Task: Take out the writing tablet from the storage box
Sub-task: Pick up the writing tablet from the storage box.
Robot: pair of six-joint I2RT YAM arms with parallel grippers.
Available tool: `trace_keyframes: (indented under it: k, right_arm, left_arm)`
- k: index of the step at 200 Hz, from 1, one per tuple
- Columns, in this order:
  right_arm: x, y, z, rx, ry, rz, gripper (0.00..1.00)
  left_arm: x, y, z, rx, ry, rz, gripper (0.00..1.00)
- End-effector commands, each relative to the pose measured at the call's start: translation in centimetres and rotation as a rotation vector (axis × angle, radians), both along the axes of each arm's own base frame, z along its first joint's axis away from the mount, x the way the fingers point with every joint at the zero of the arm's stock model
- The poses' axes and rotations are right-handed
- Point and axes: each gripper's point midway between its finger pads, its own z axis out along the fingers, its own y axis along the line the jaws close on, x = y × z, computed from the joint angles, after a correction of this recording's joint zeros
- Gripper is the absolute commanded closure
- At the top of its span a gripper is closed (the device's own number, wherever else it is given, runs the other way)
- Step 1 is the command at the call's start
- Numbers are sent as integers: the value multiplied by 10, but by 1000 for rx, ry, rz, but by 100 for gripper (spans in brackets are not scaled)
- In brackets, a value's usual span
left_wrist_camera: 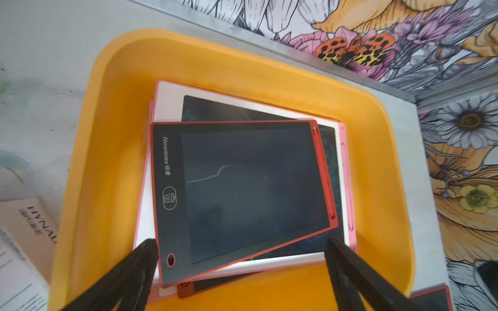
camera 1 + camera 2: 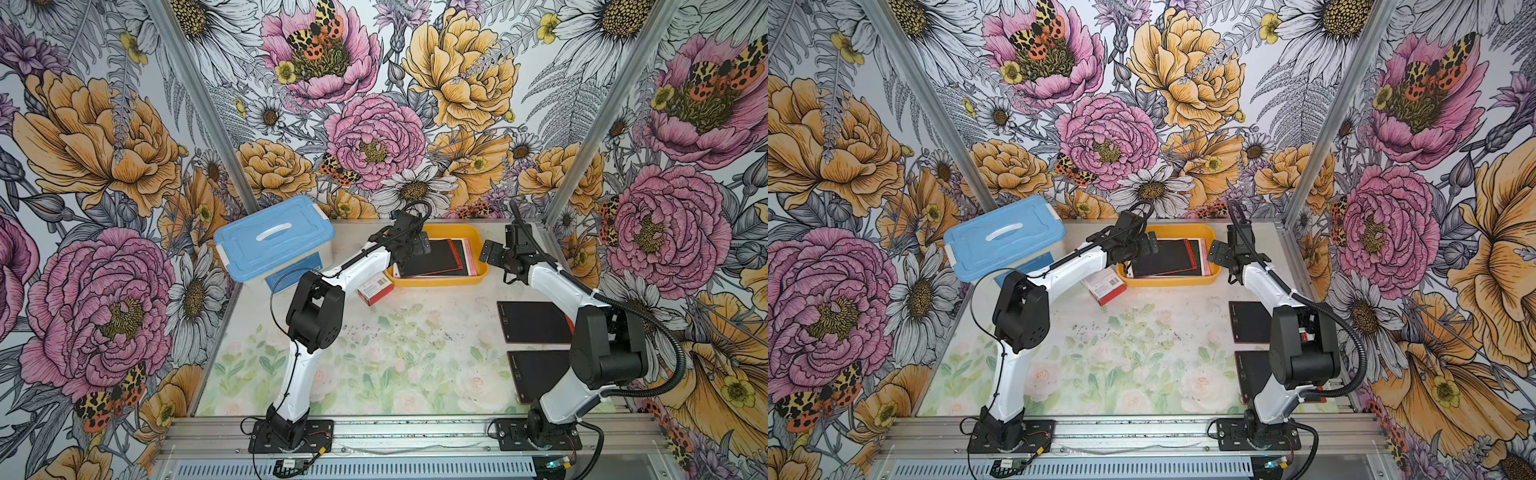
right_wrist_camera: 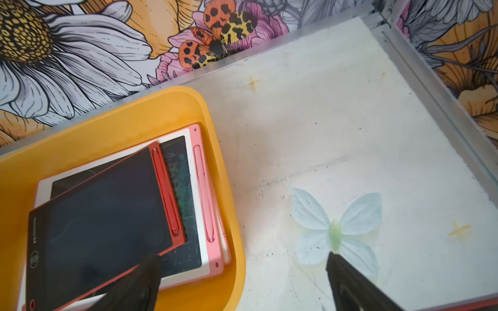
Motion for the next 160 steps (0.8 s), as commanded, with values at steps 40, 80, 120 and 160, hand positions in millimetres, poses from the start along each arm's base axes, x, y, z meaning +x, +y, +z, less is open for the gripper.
trace_keyframes:
  k: [40, 80, 120, 160]
  right_arm:
    - [20, 11, -9, 12, 13, 26, 2]
    - [26, 17, -14, 16, 19, 43, 2]
    - [31, 25, -17, 22, 22, 59, 3]
    - [32, 28, -23, 26, 34, 63, 3]
  left_arm:
    - [15, 12, -22, 140, 25, 67, 1]
    - [20, 19, -35, 186, 37, 117, 1]
    - [26, 18, -52, 134, 80, 141, 1]
    - [32, 18, -59, 115, 89, 163, 1]
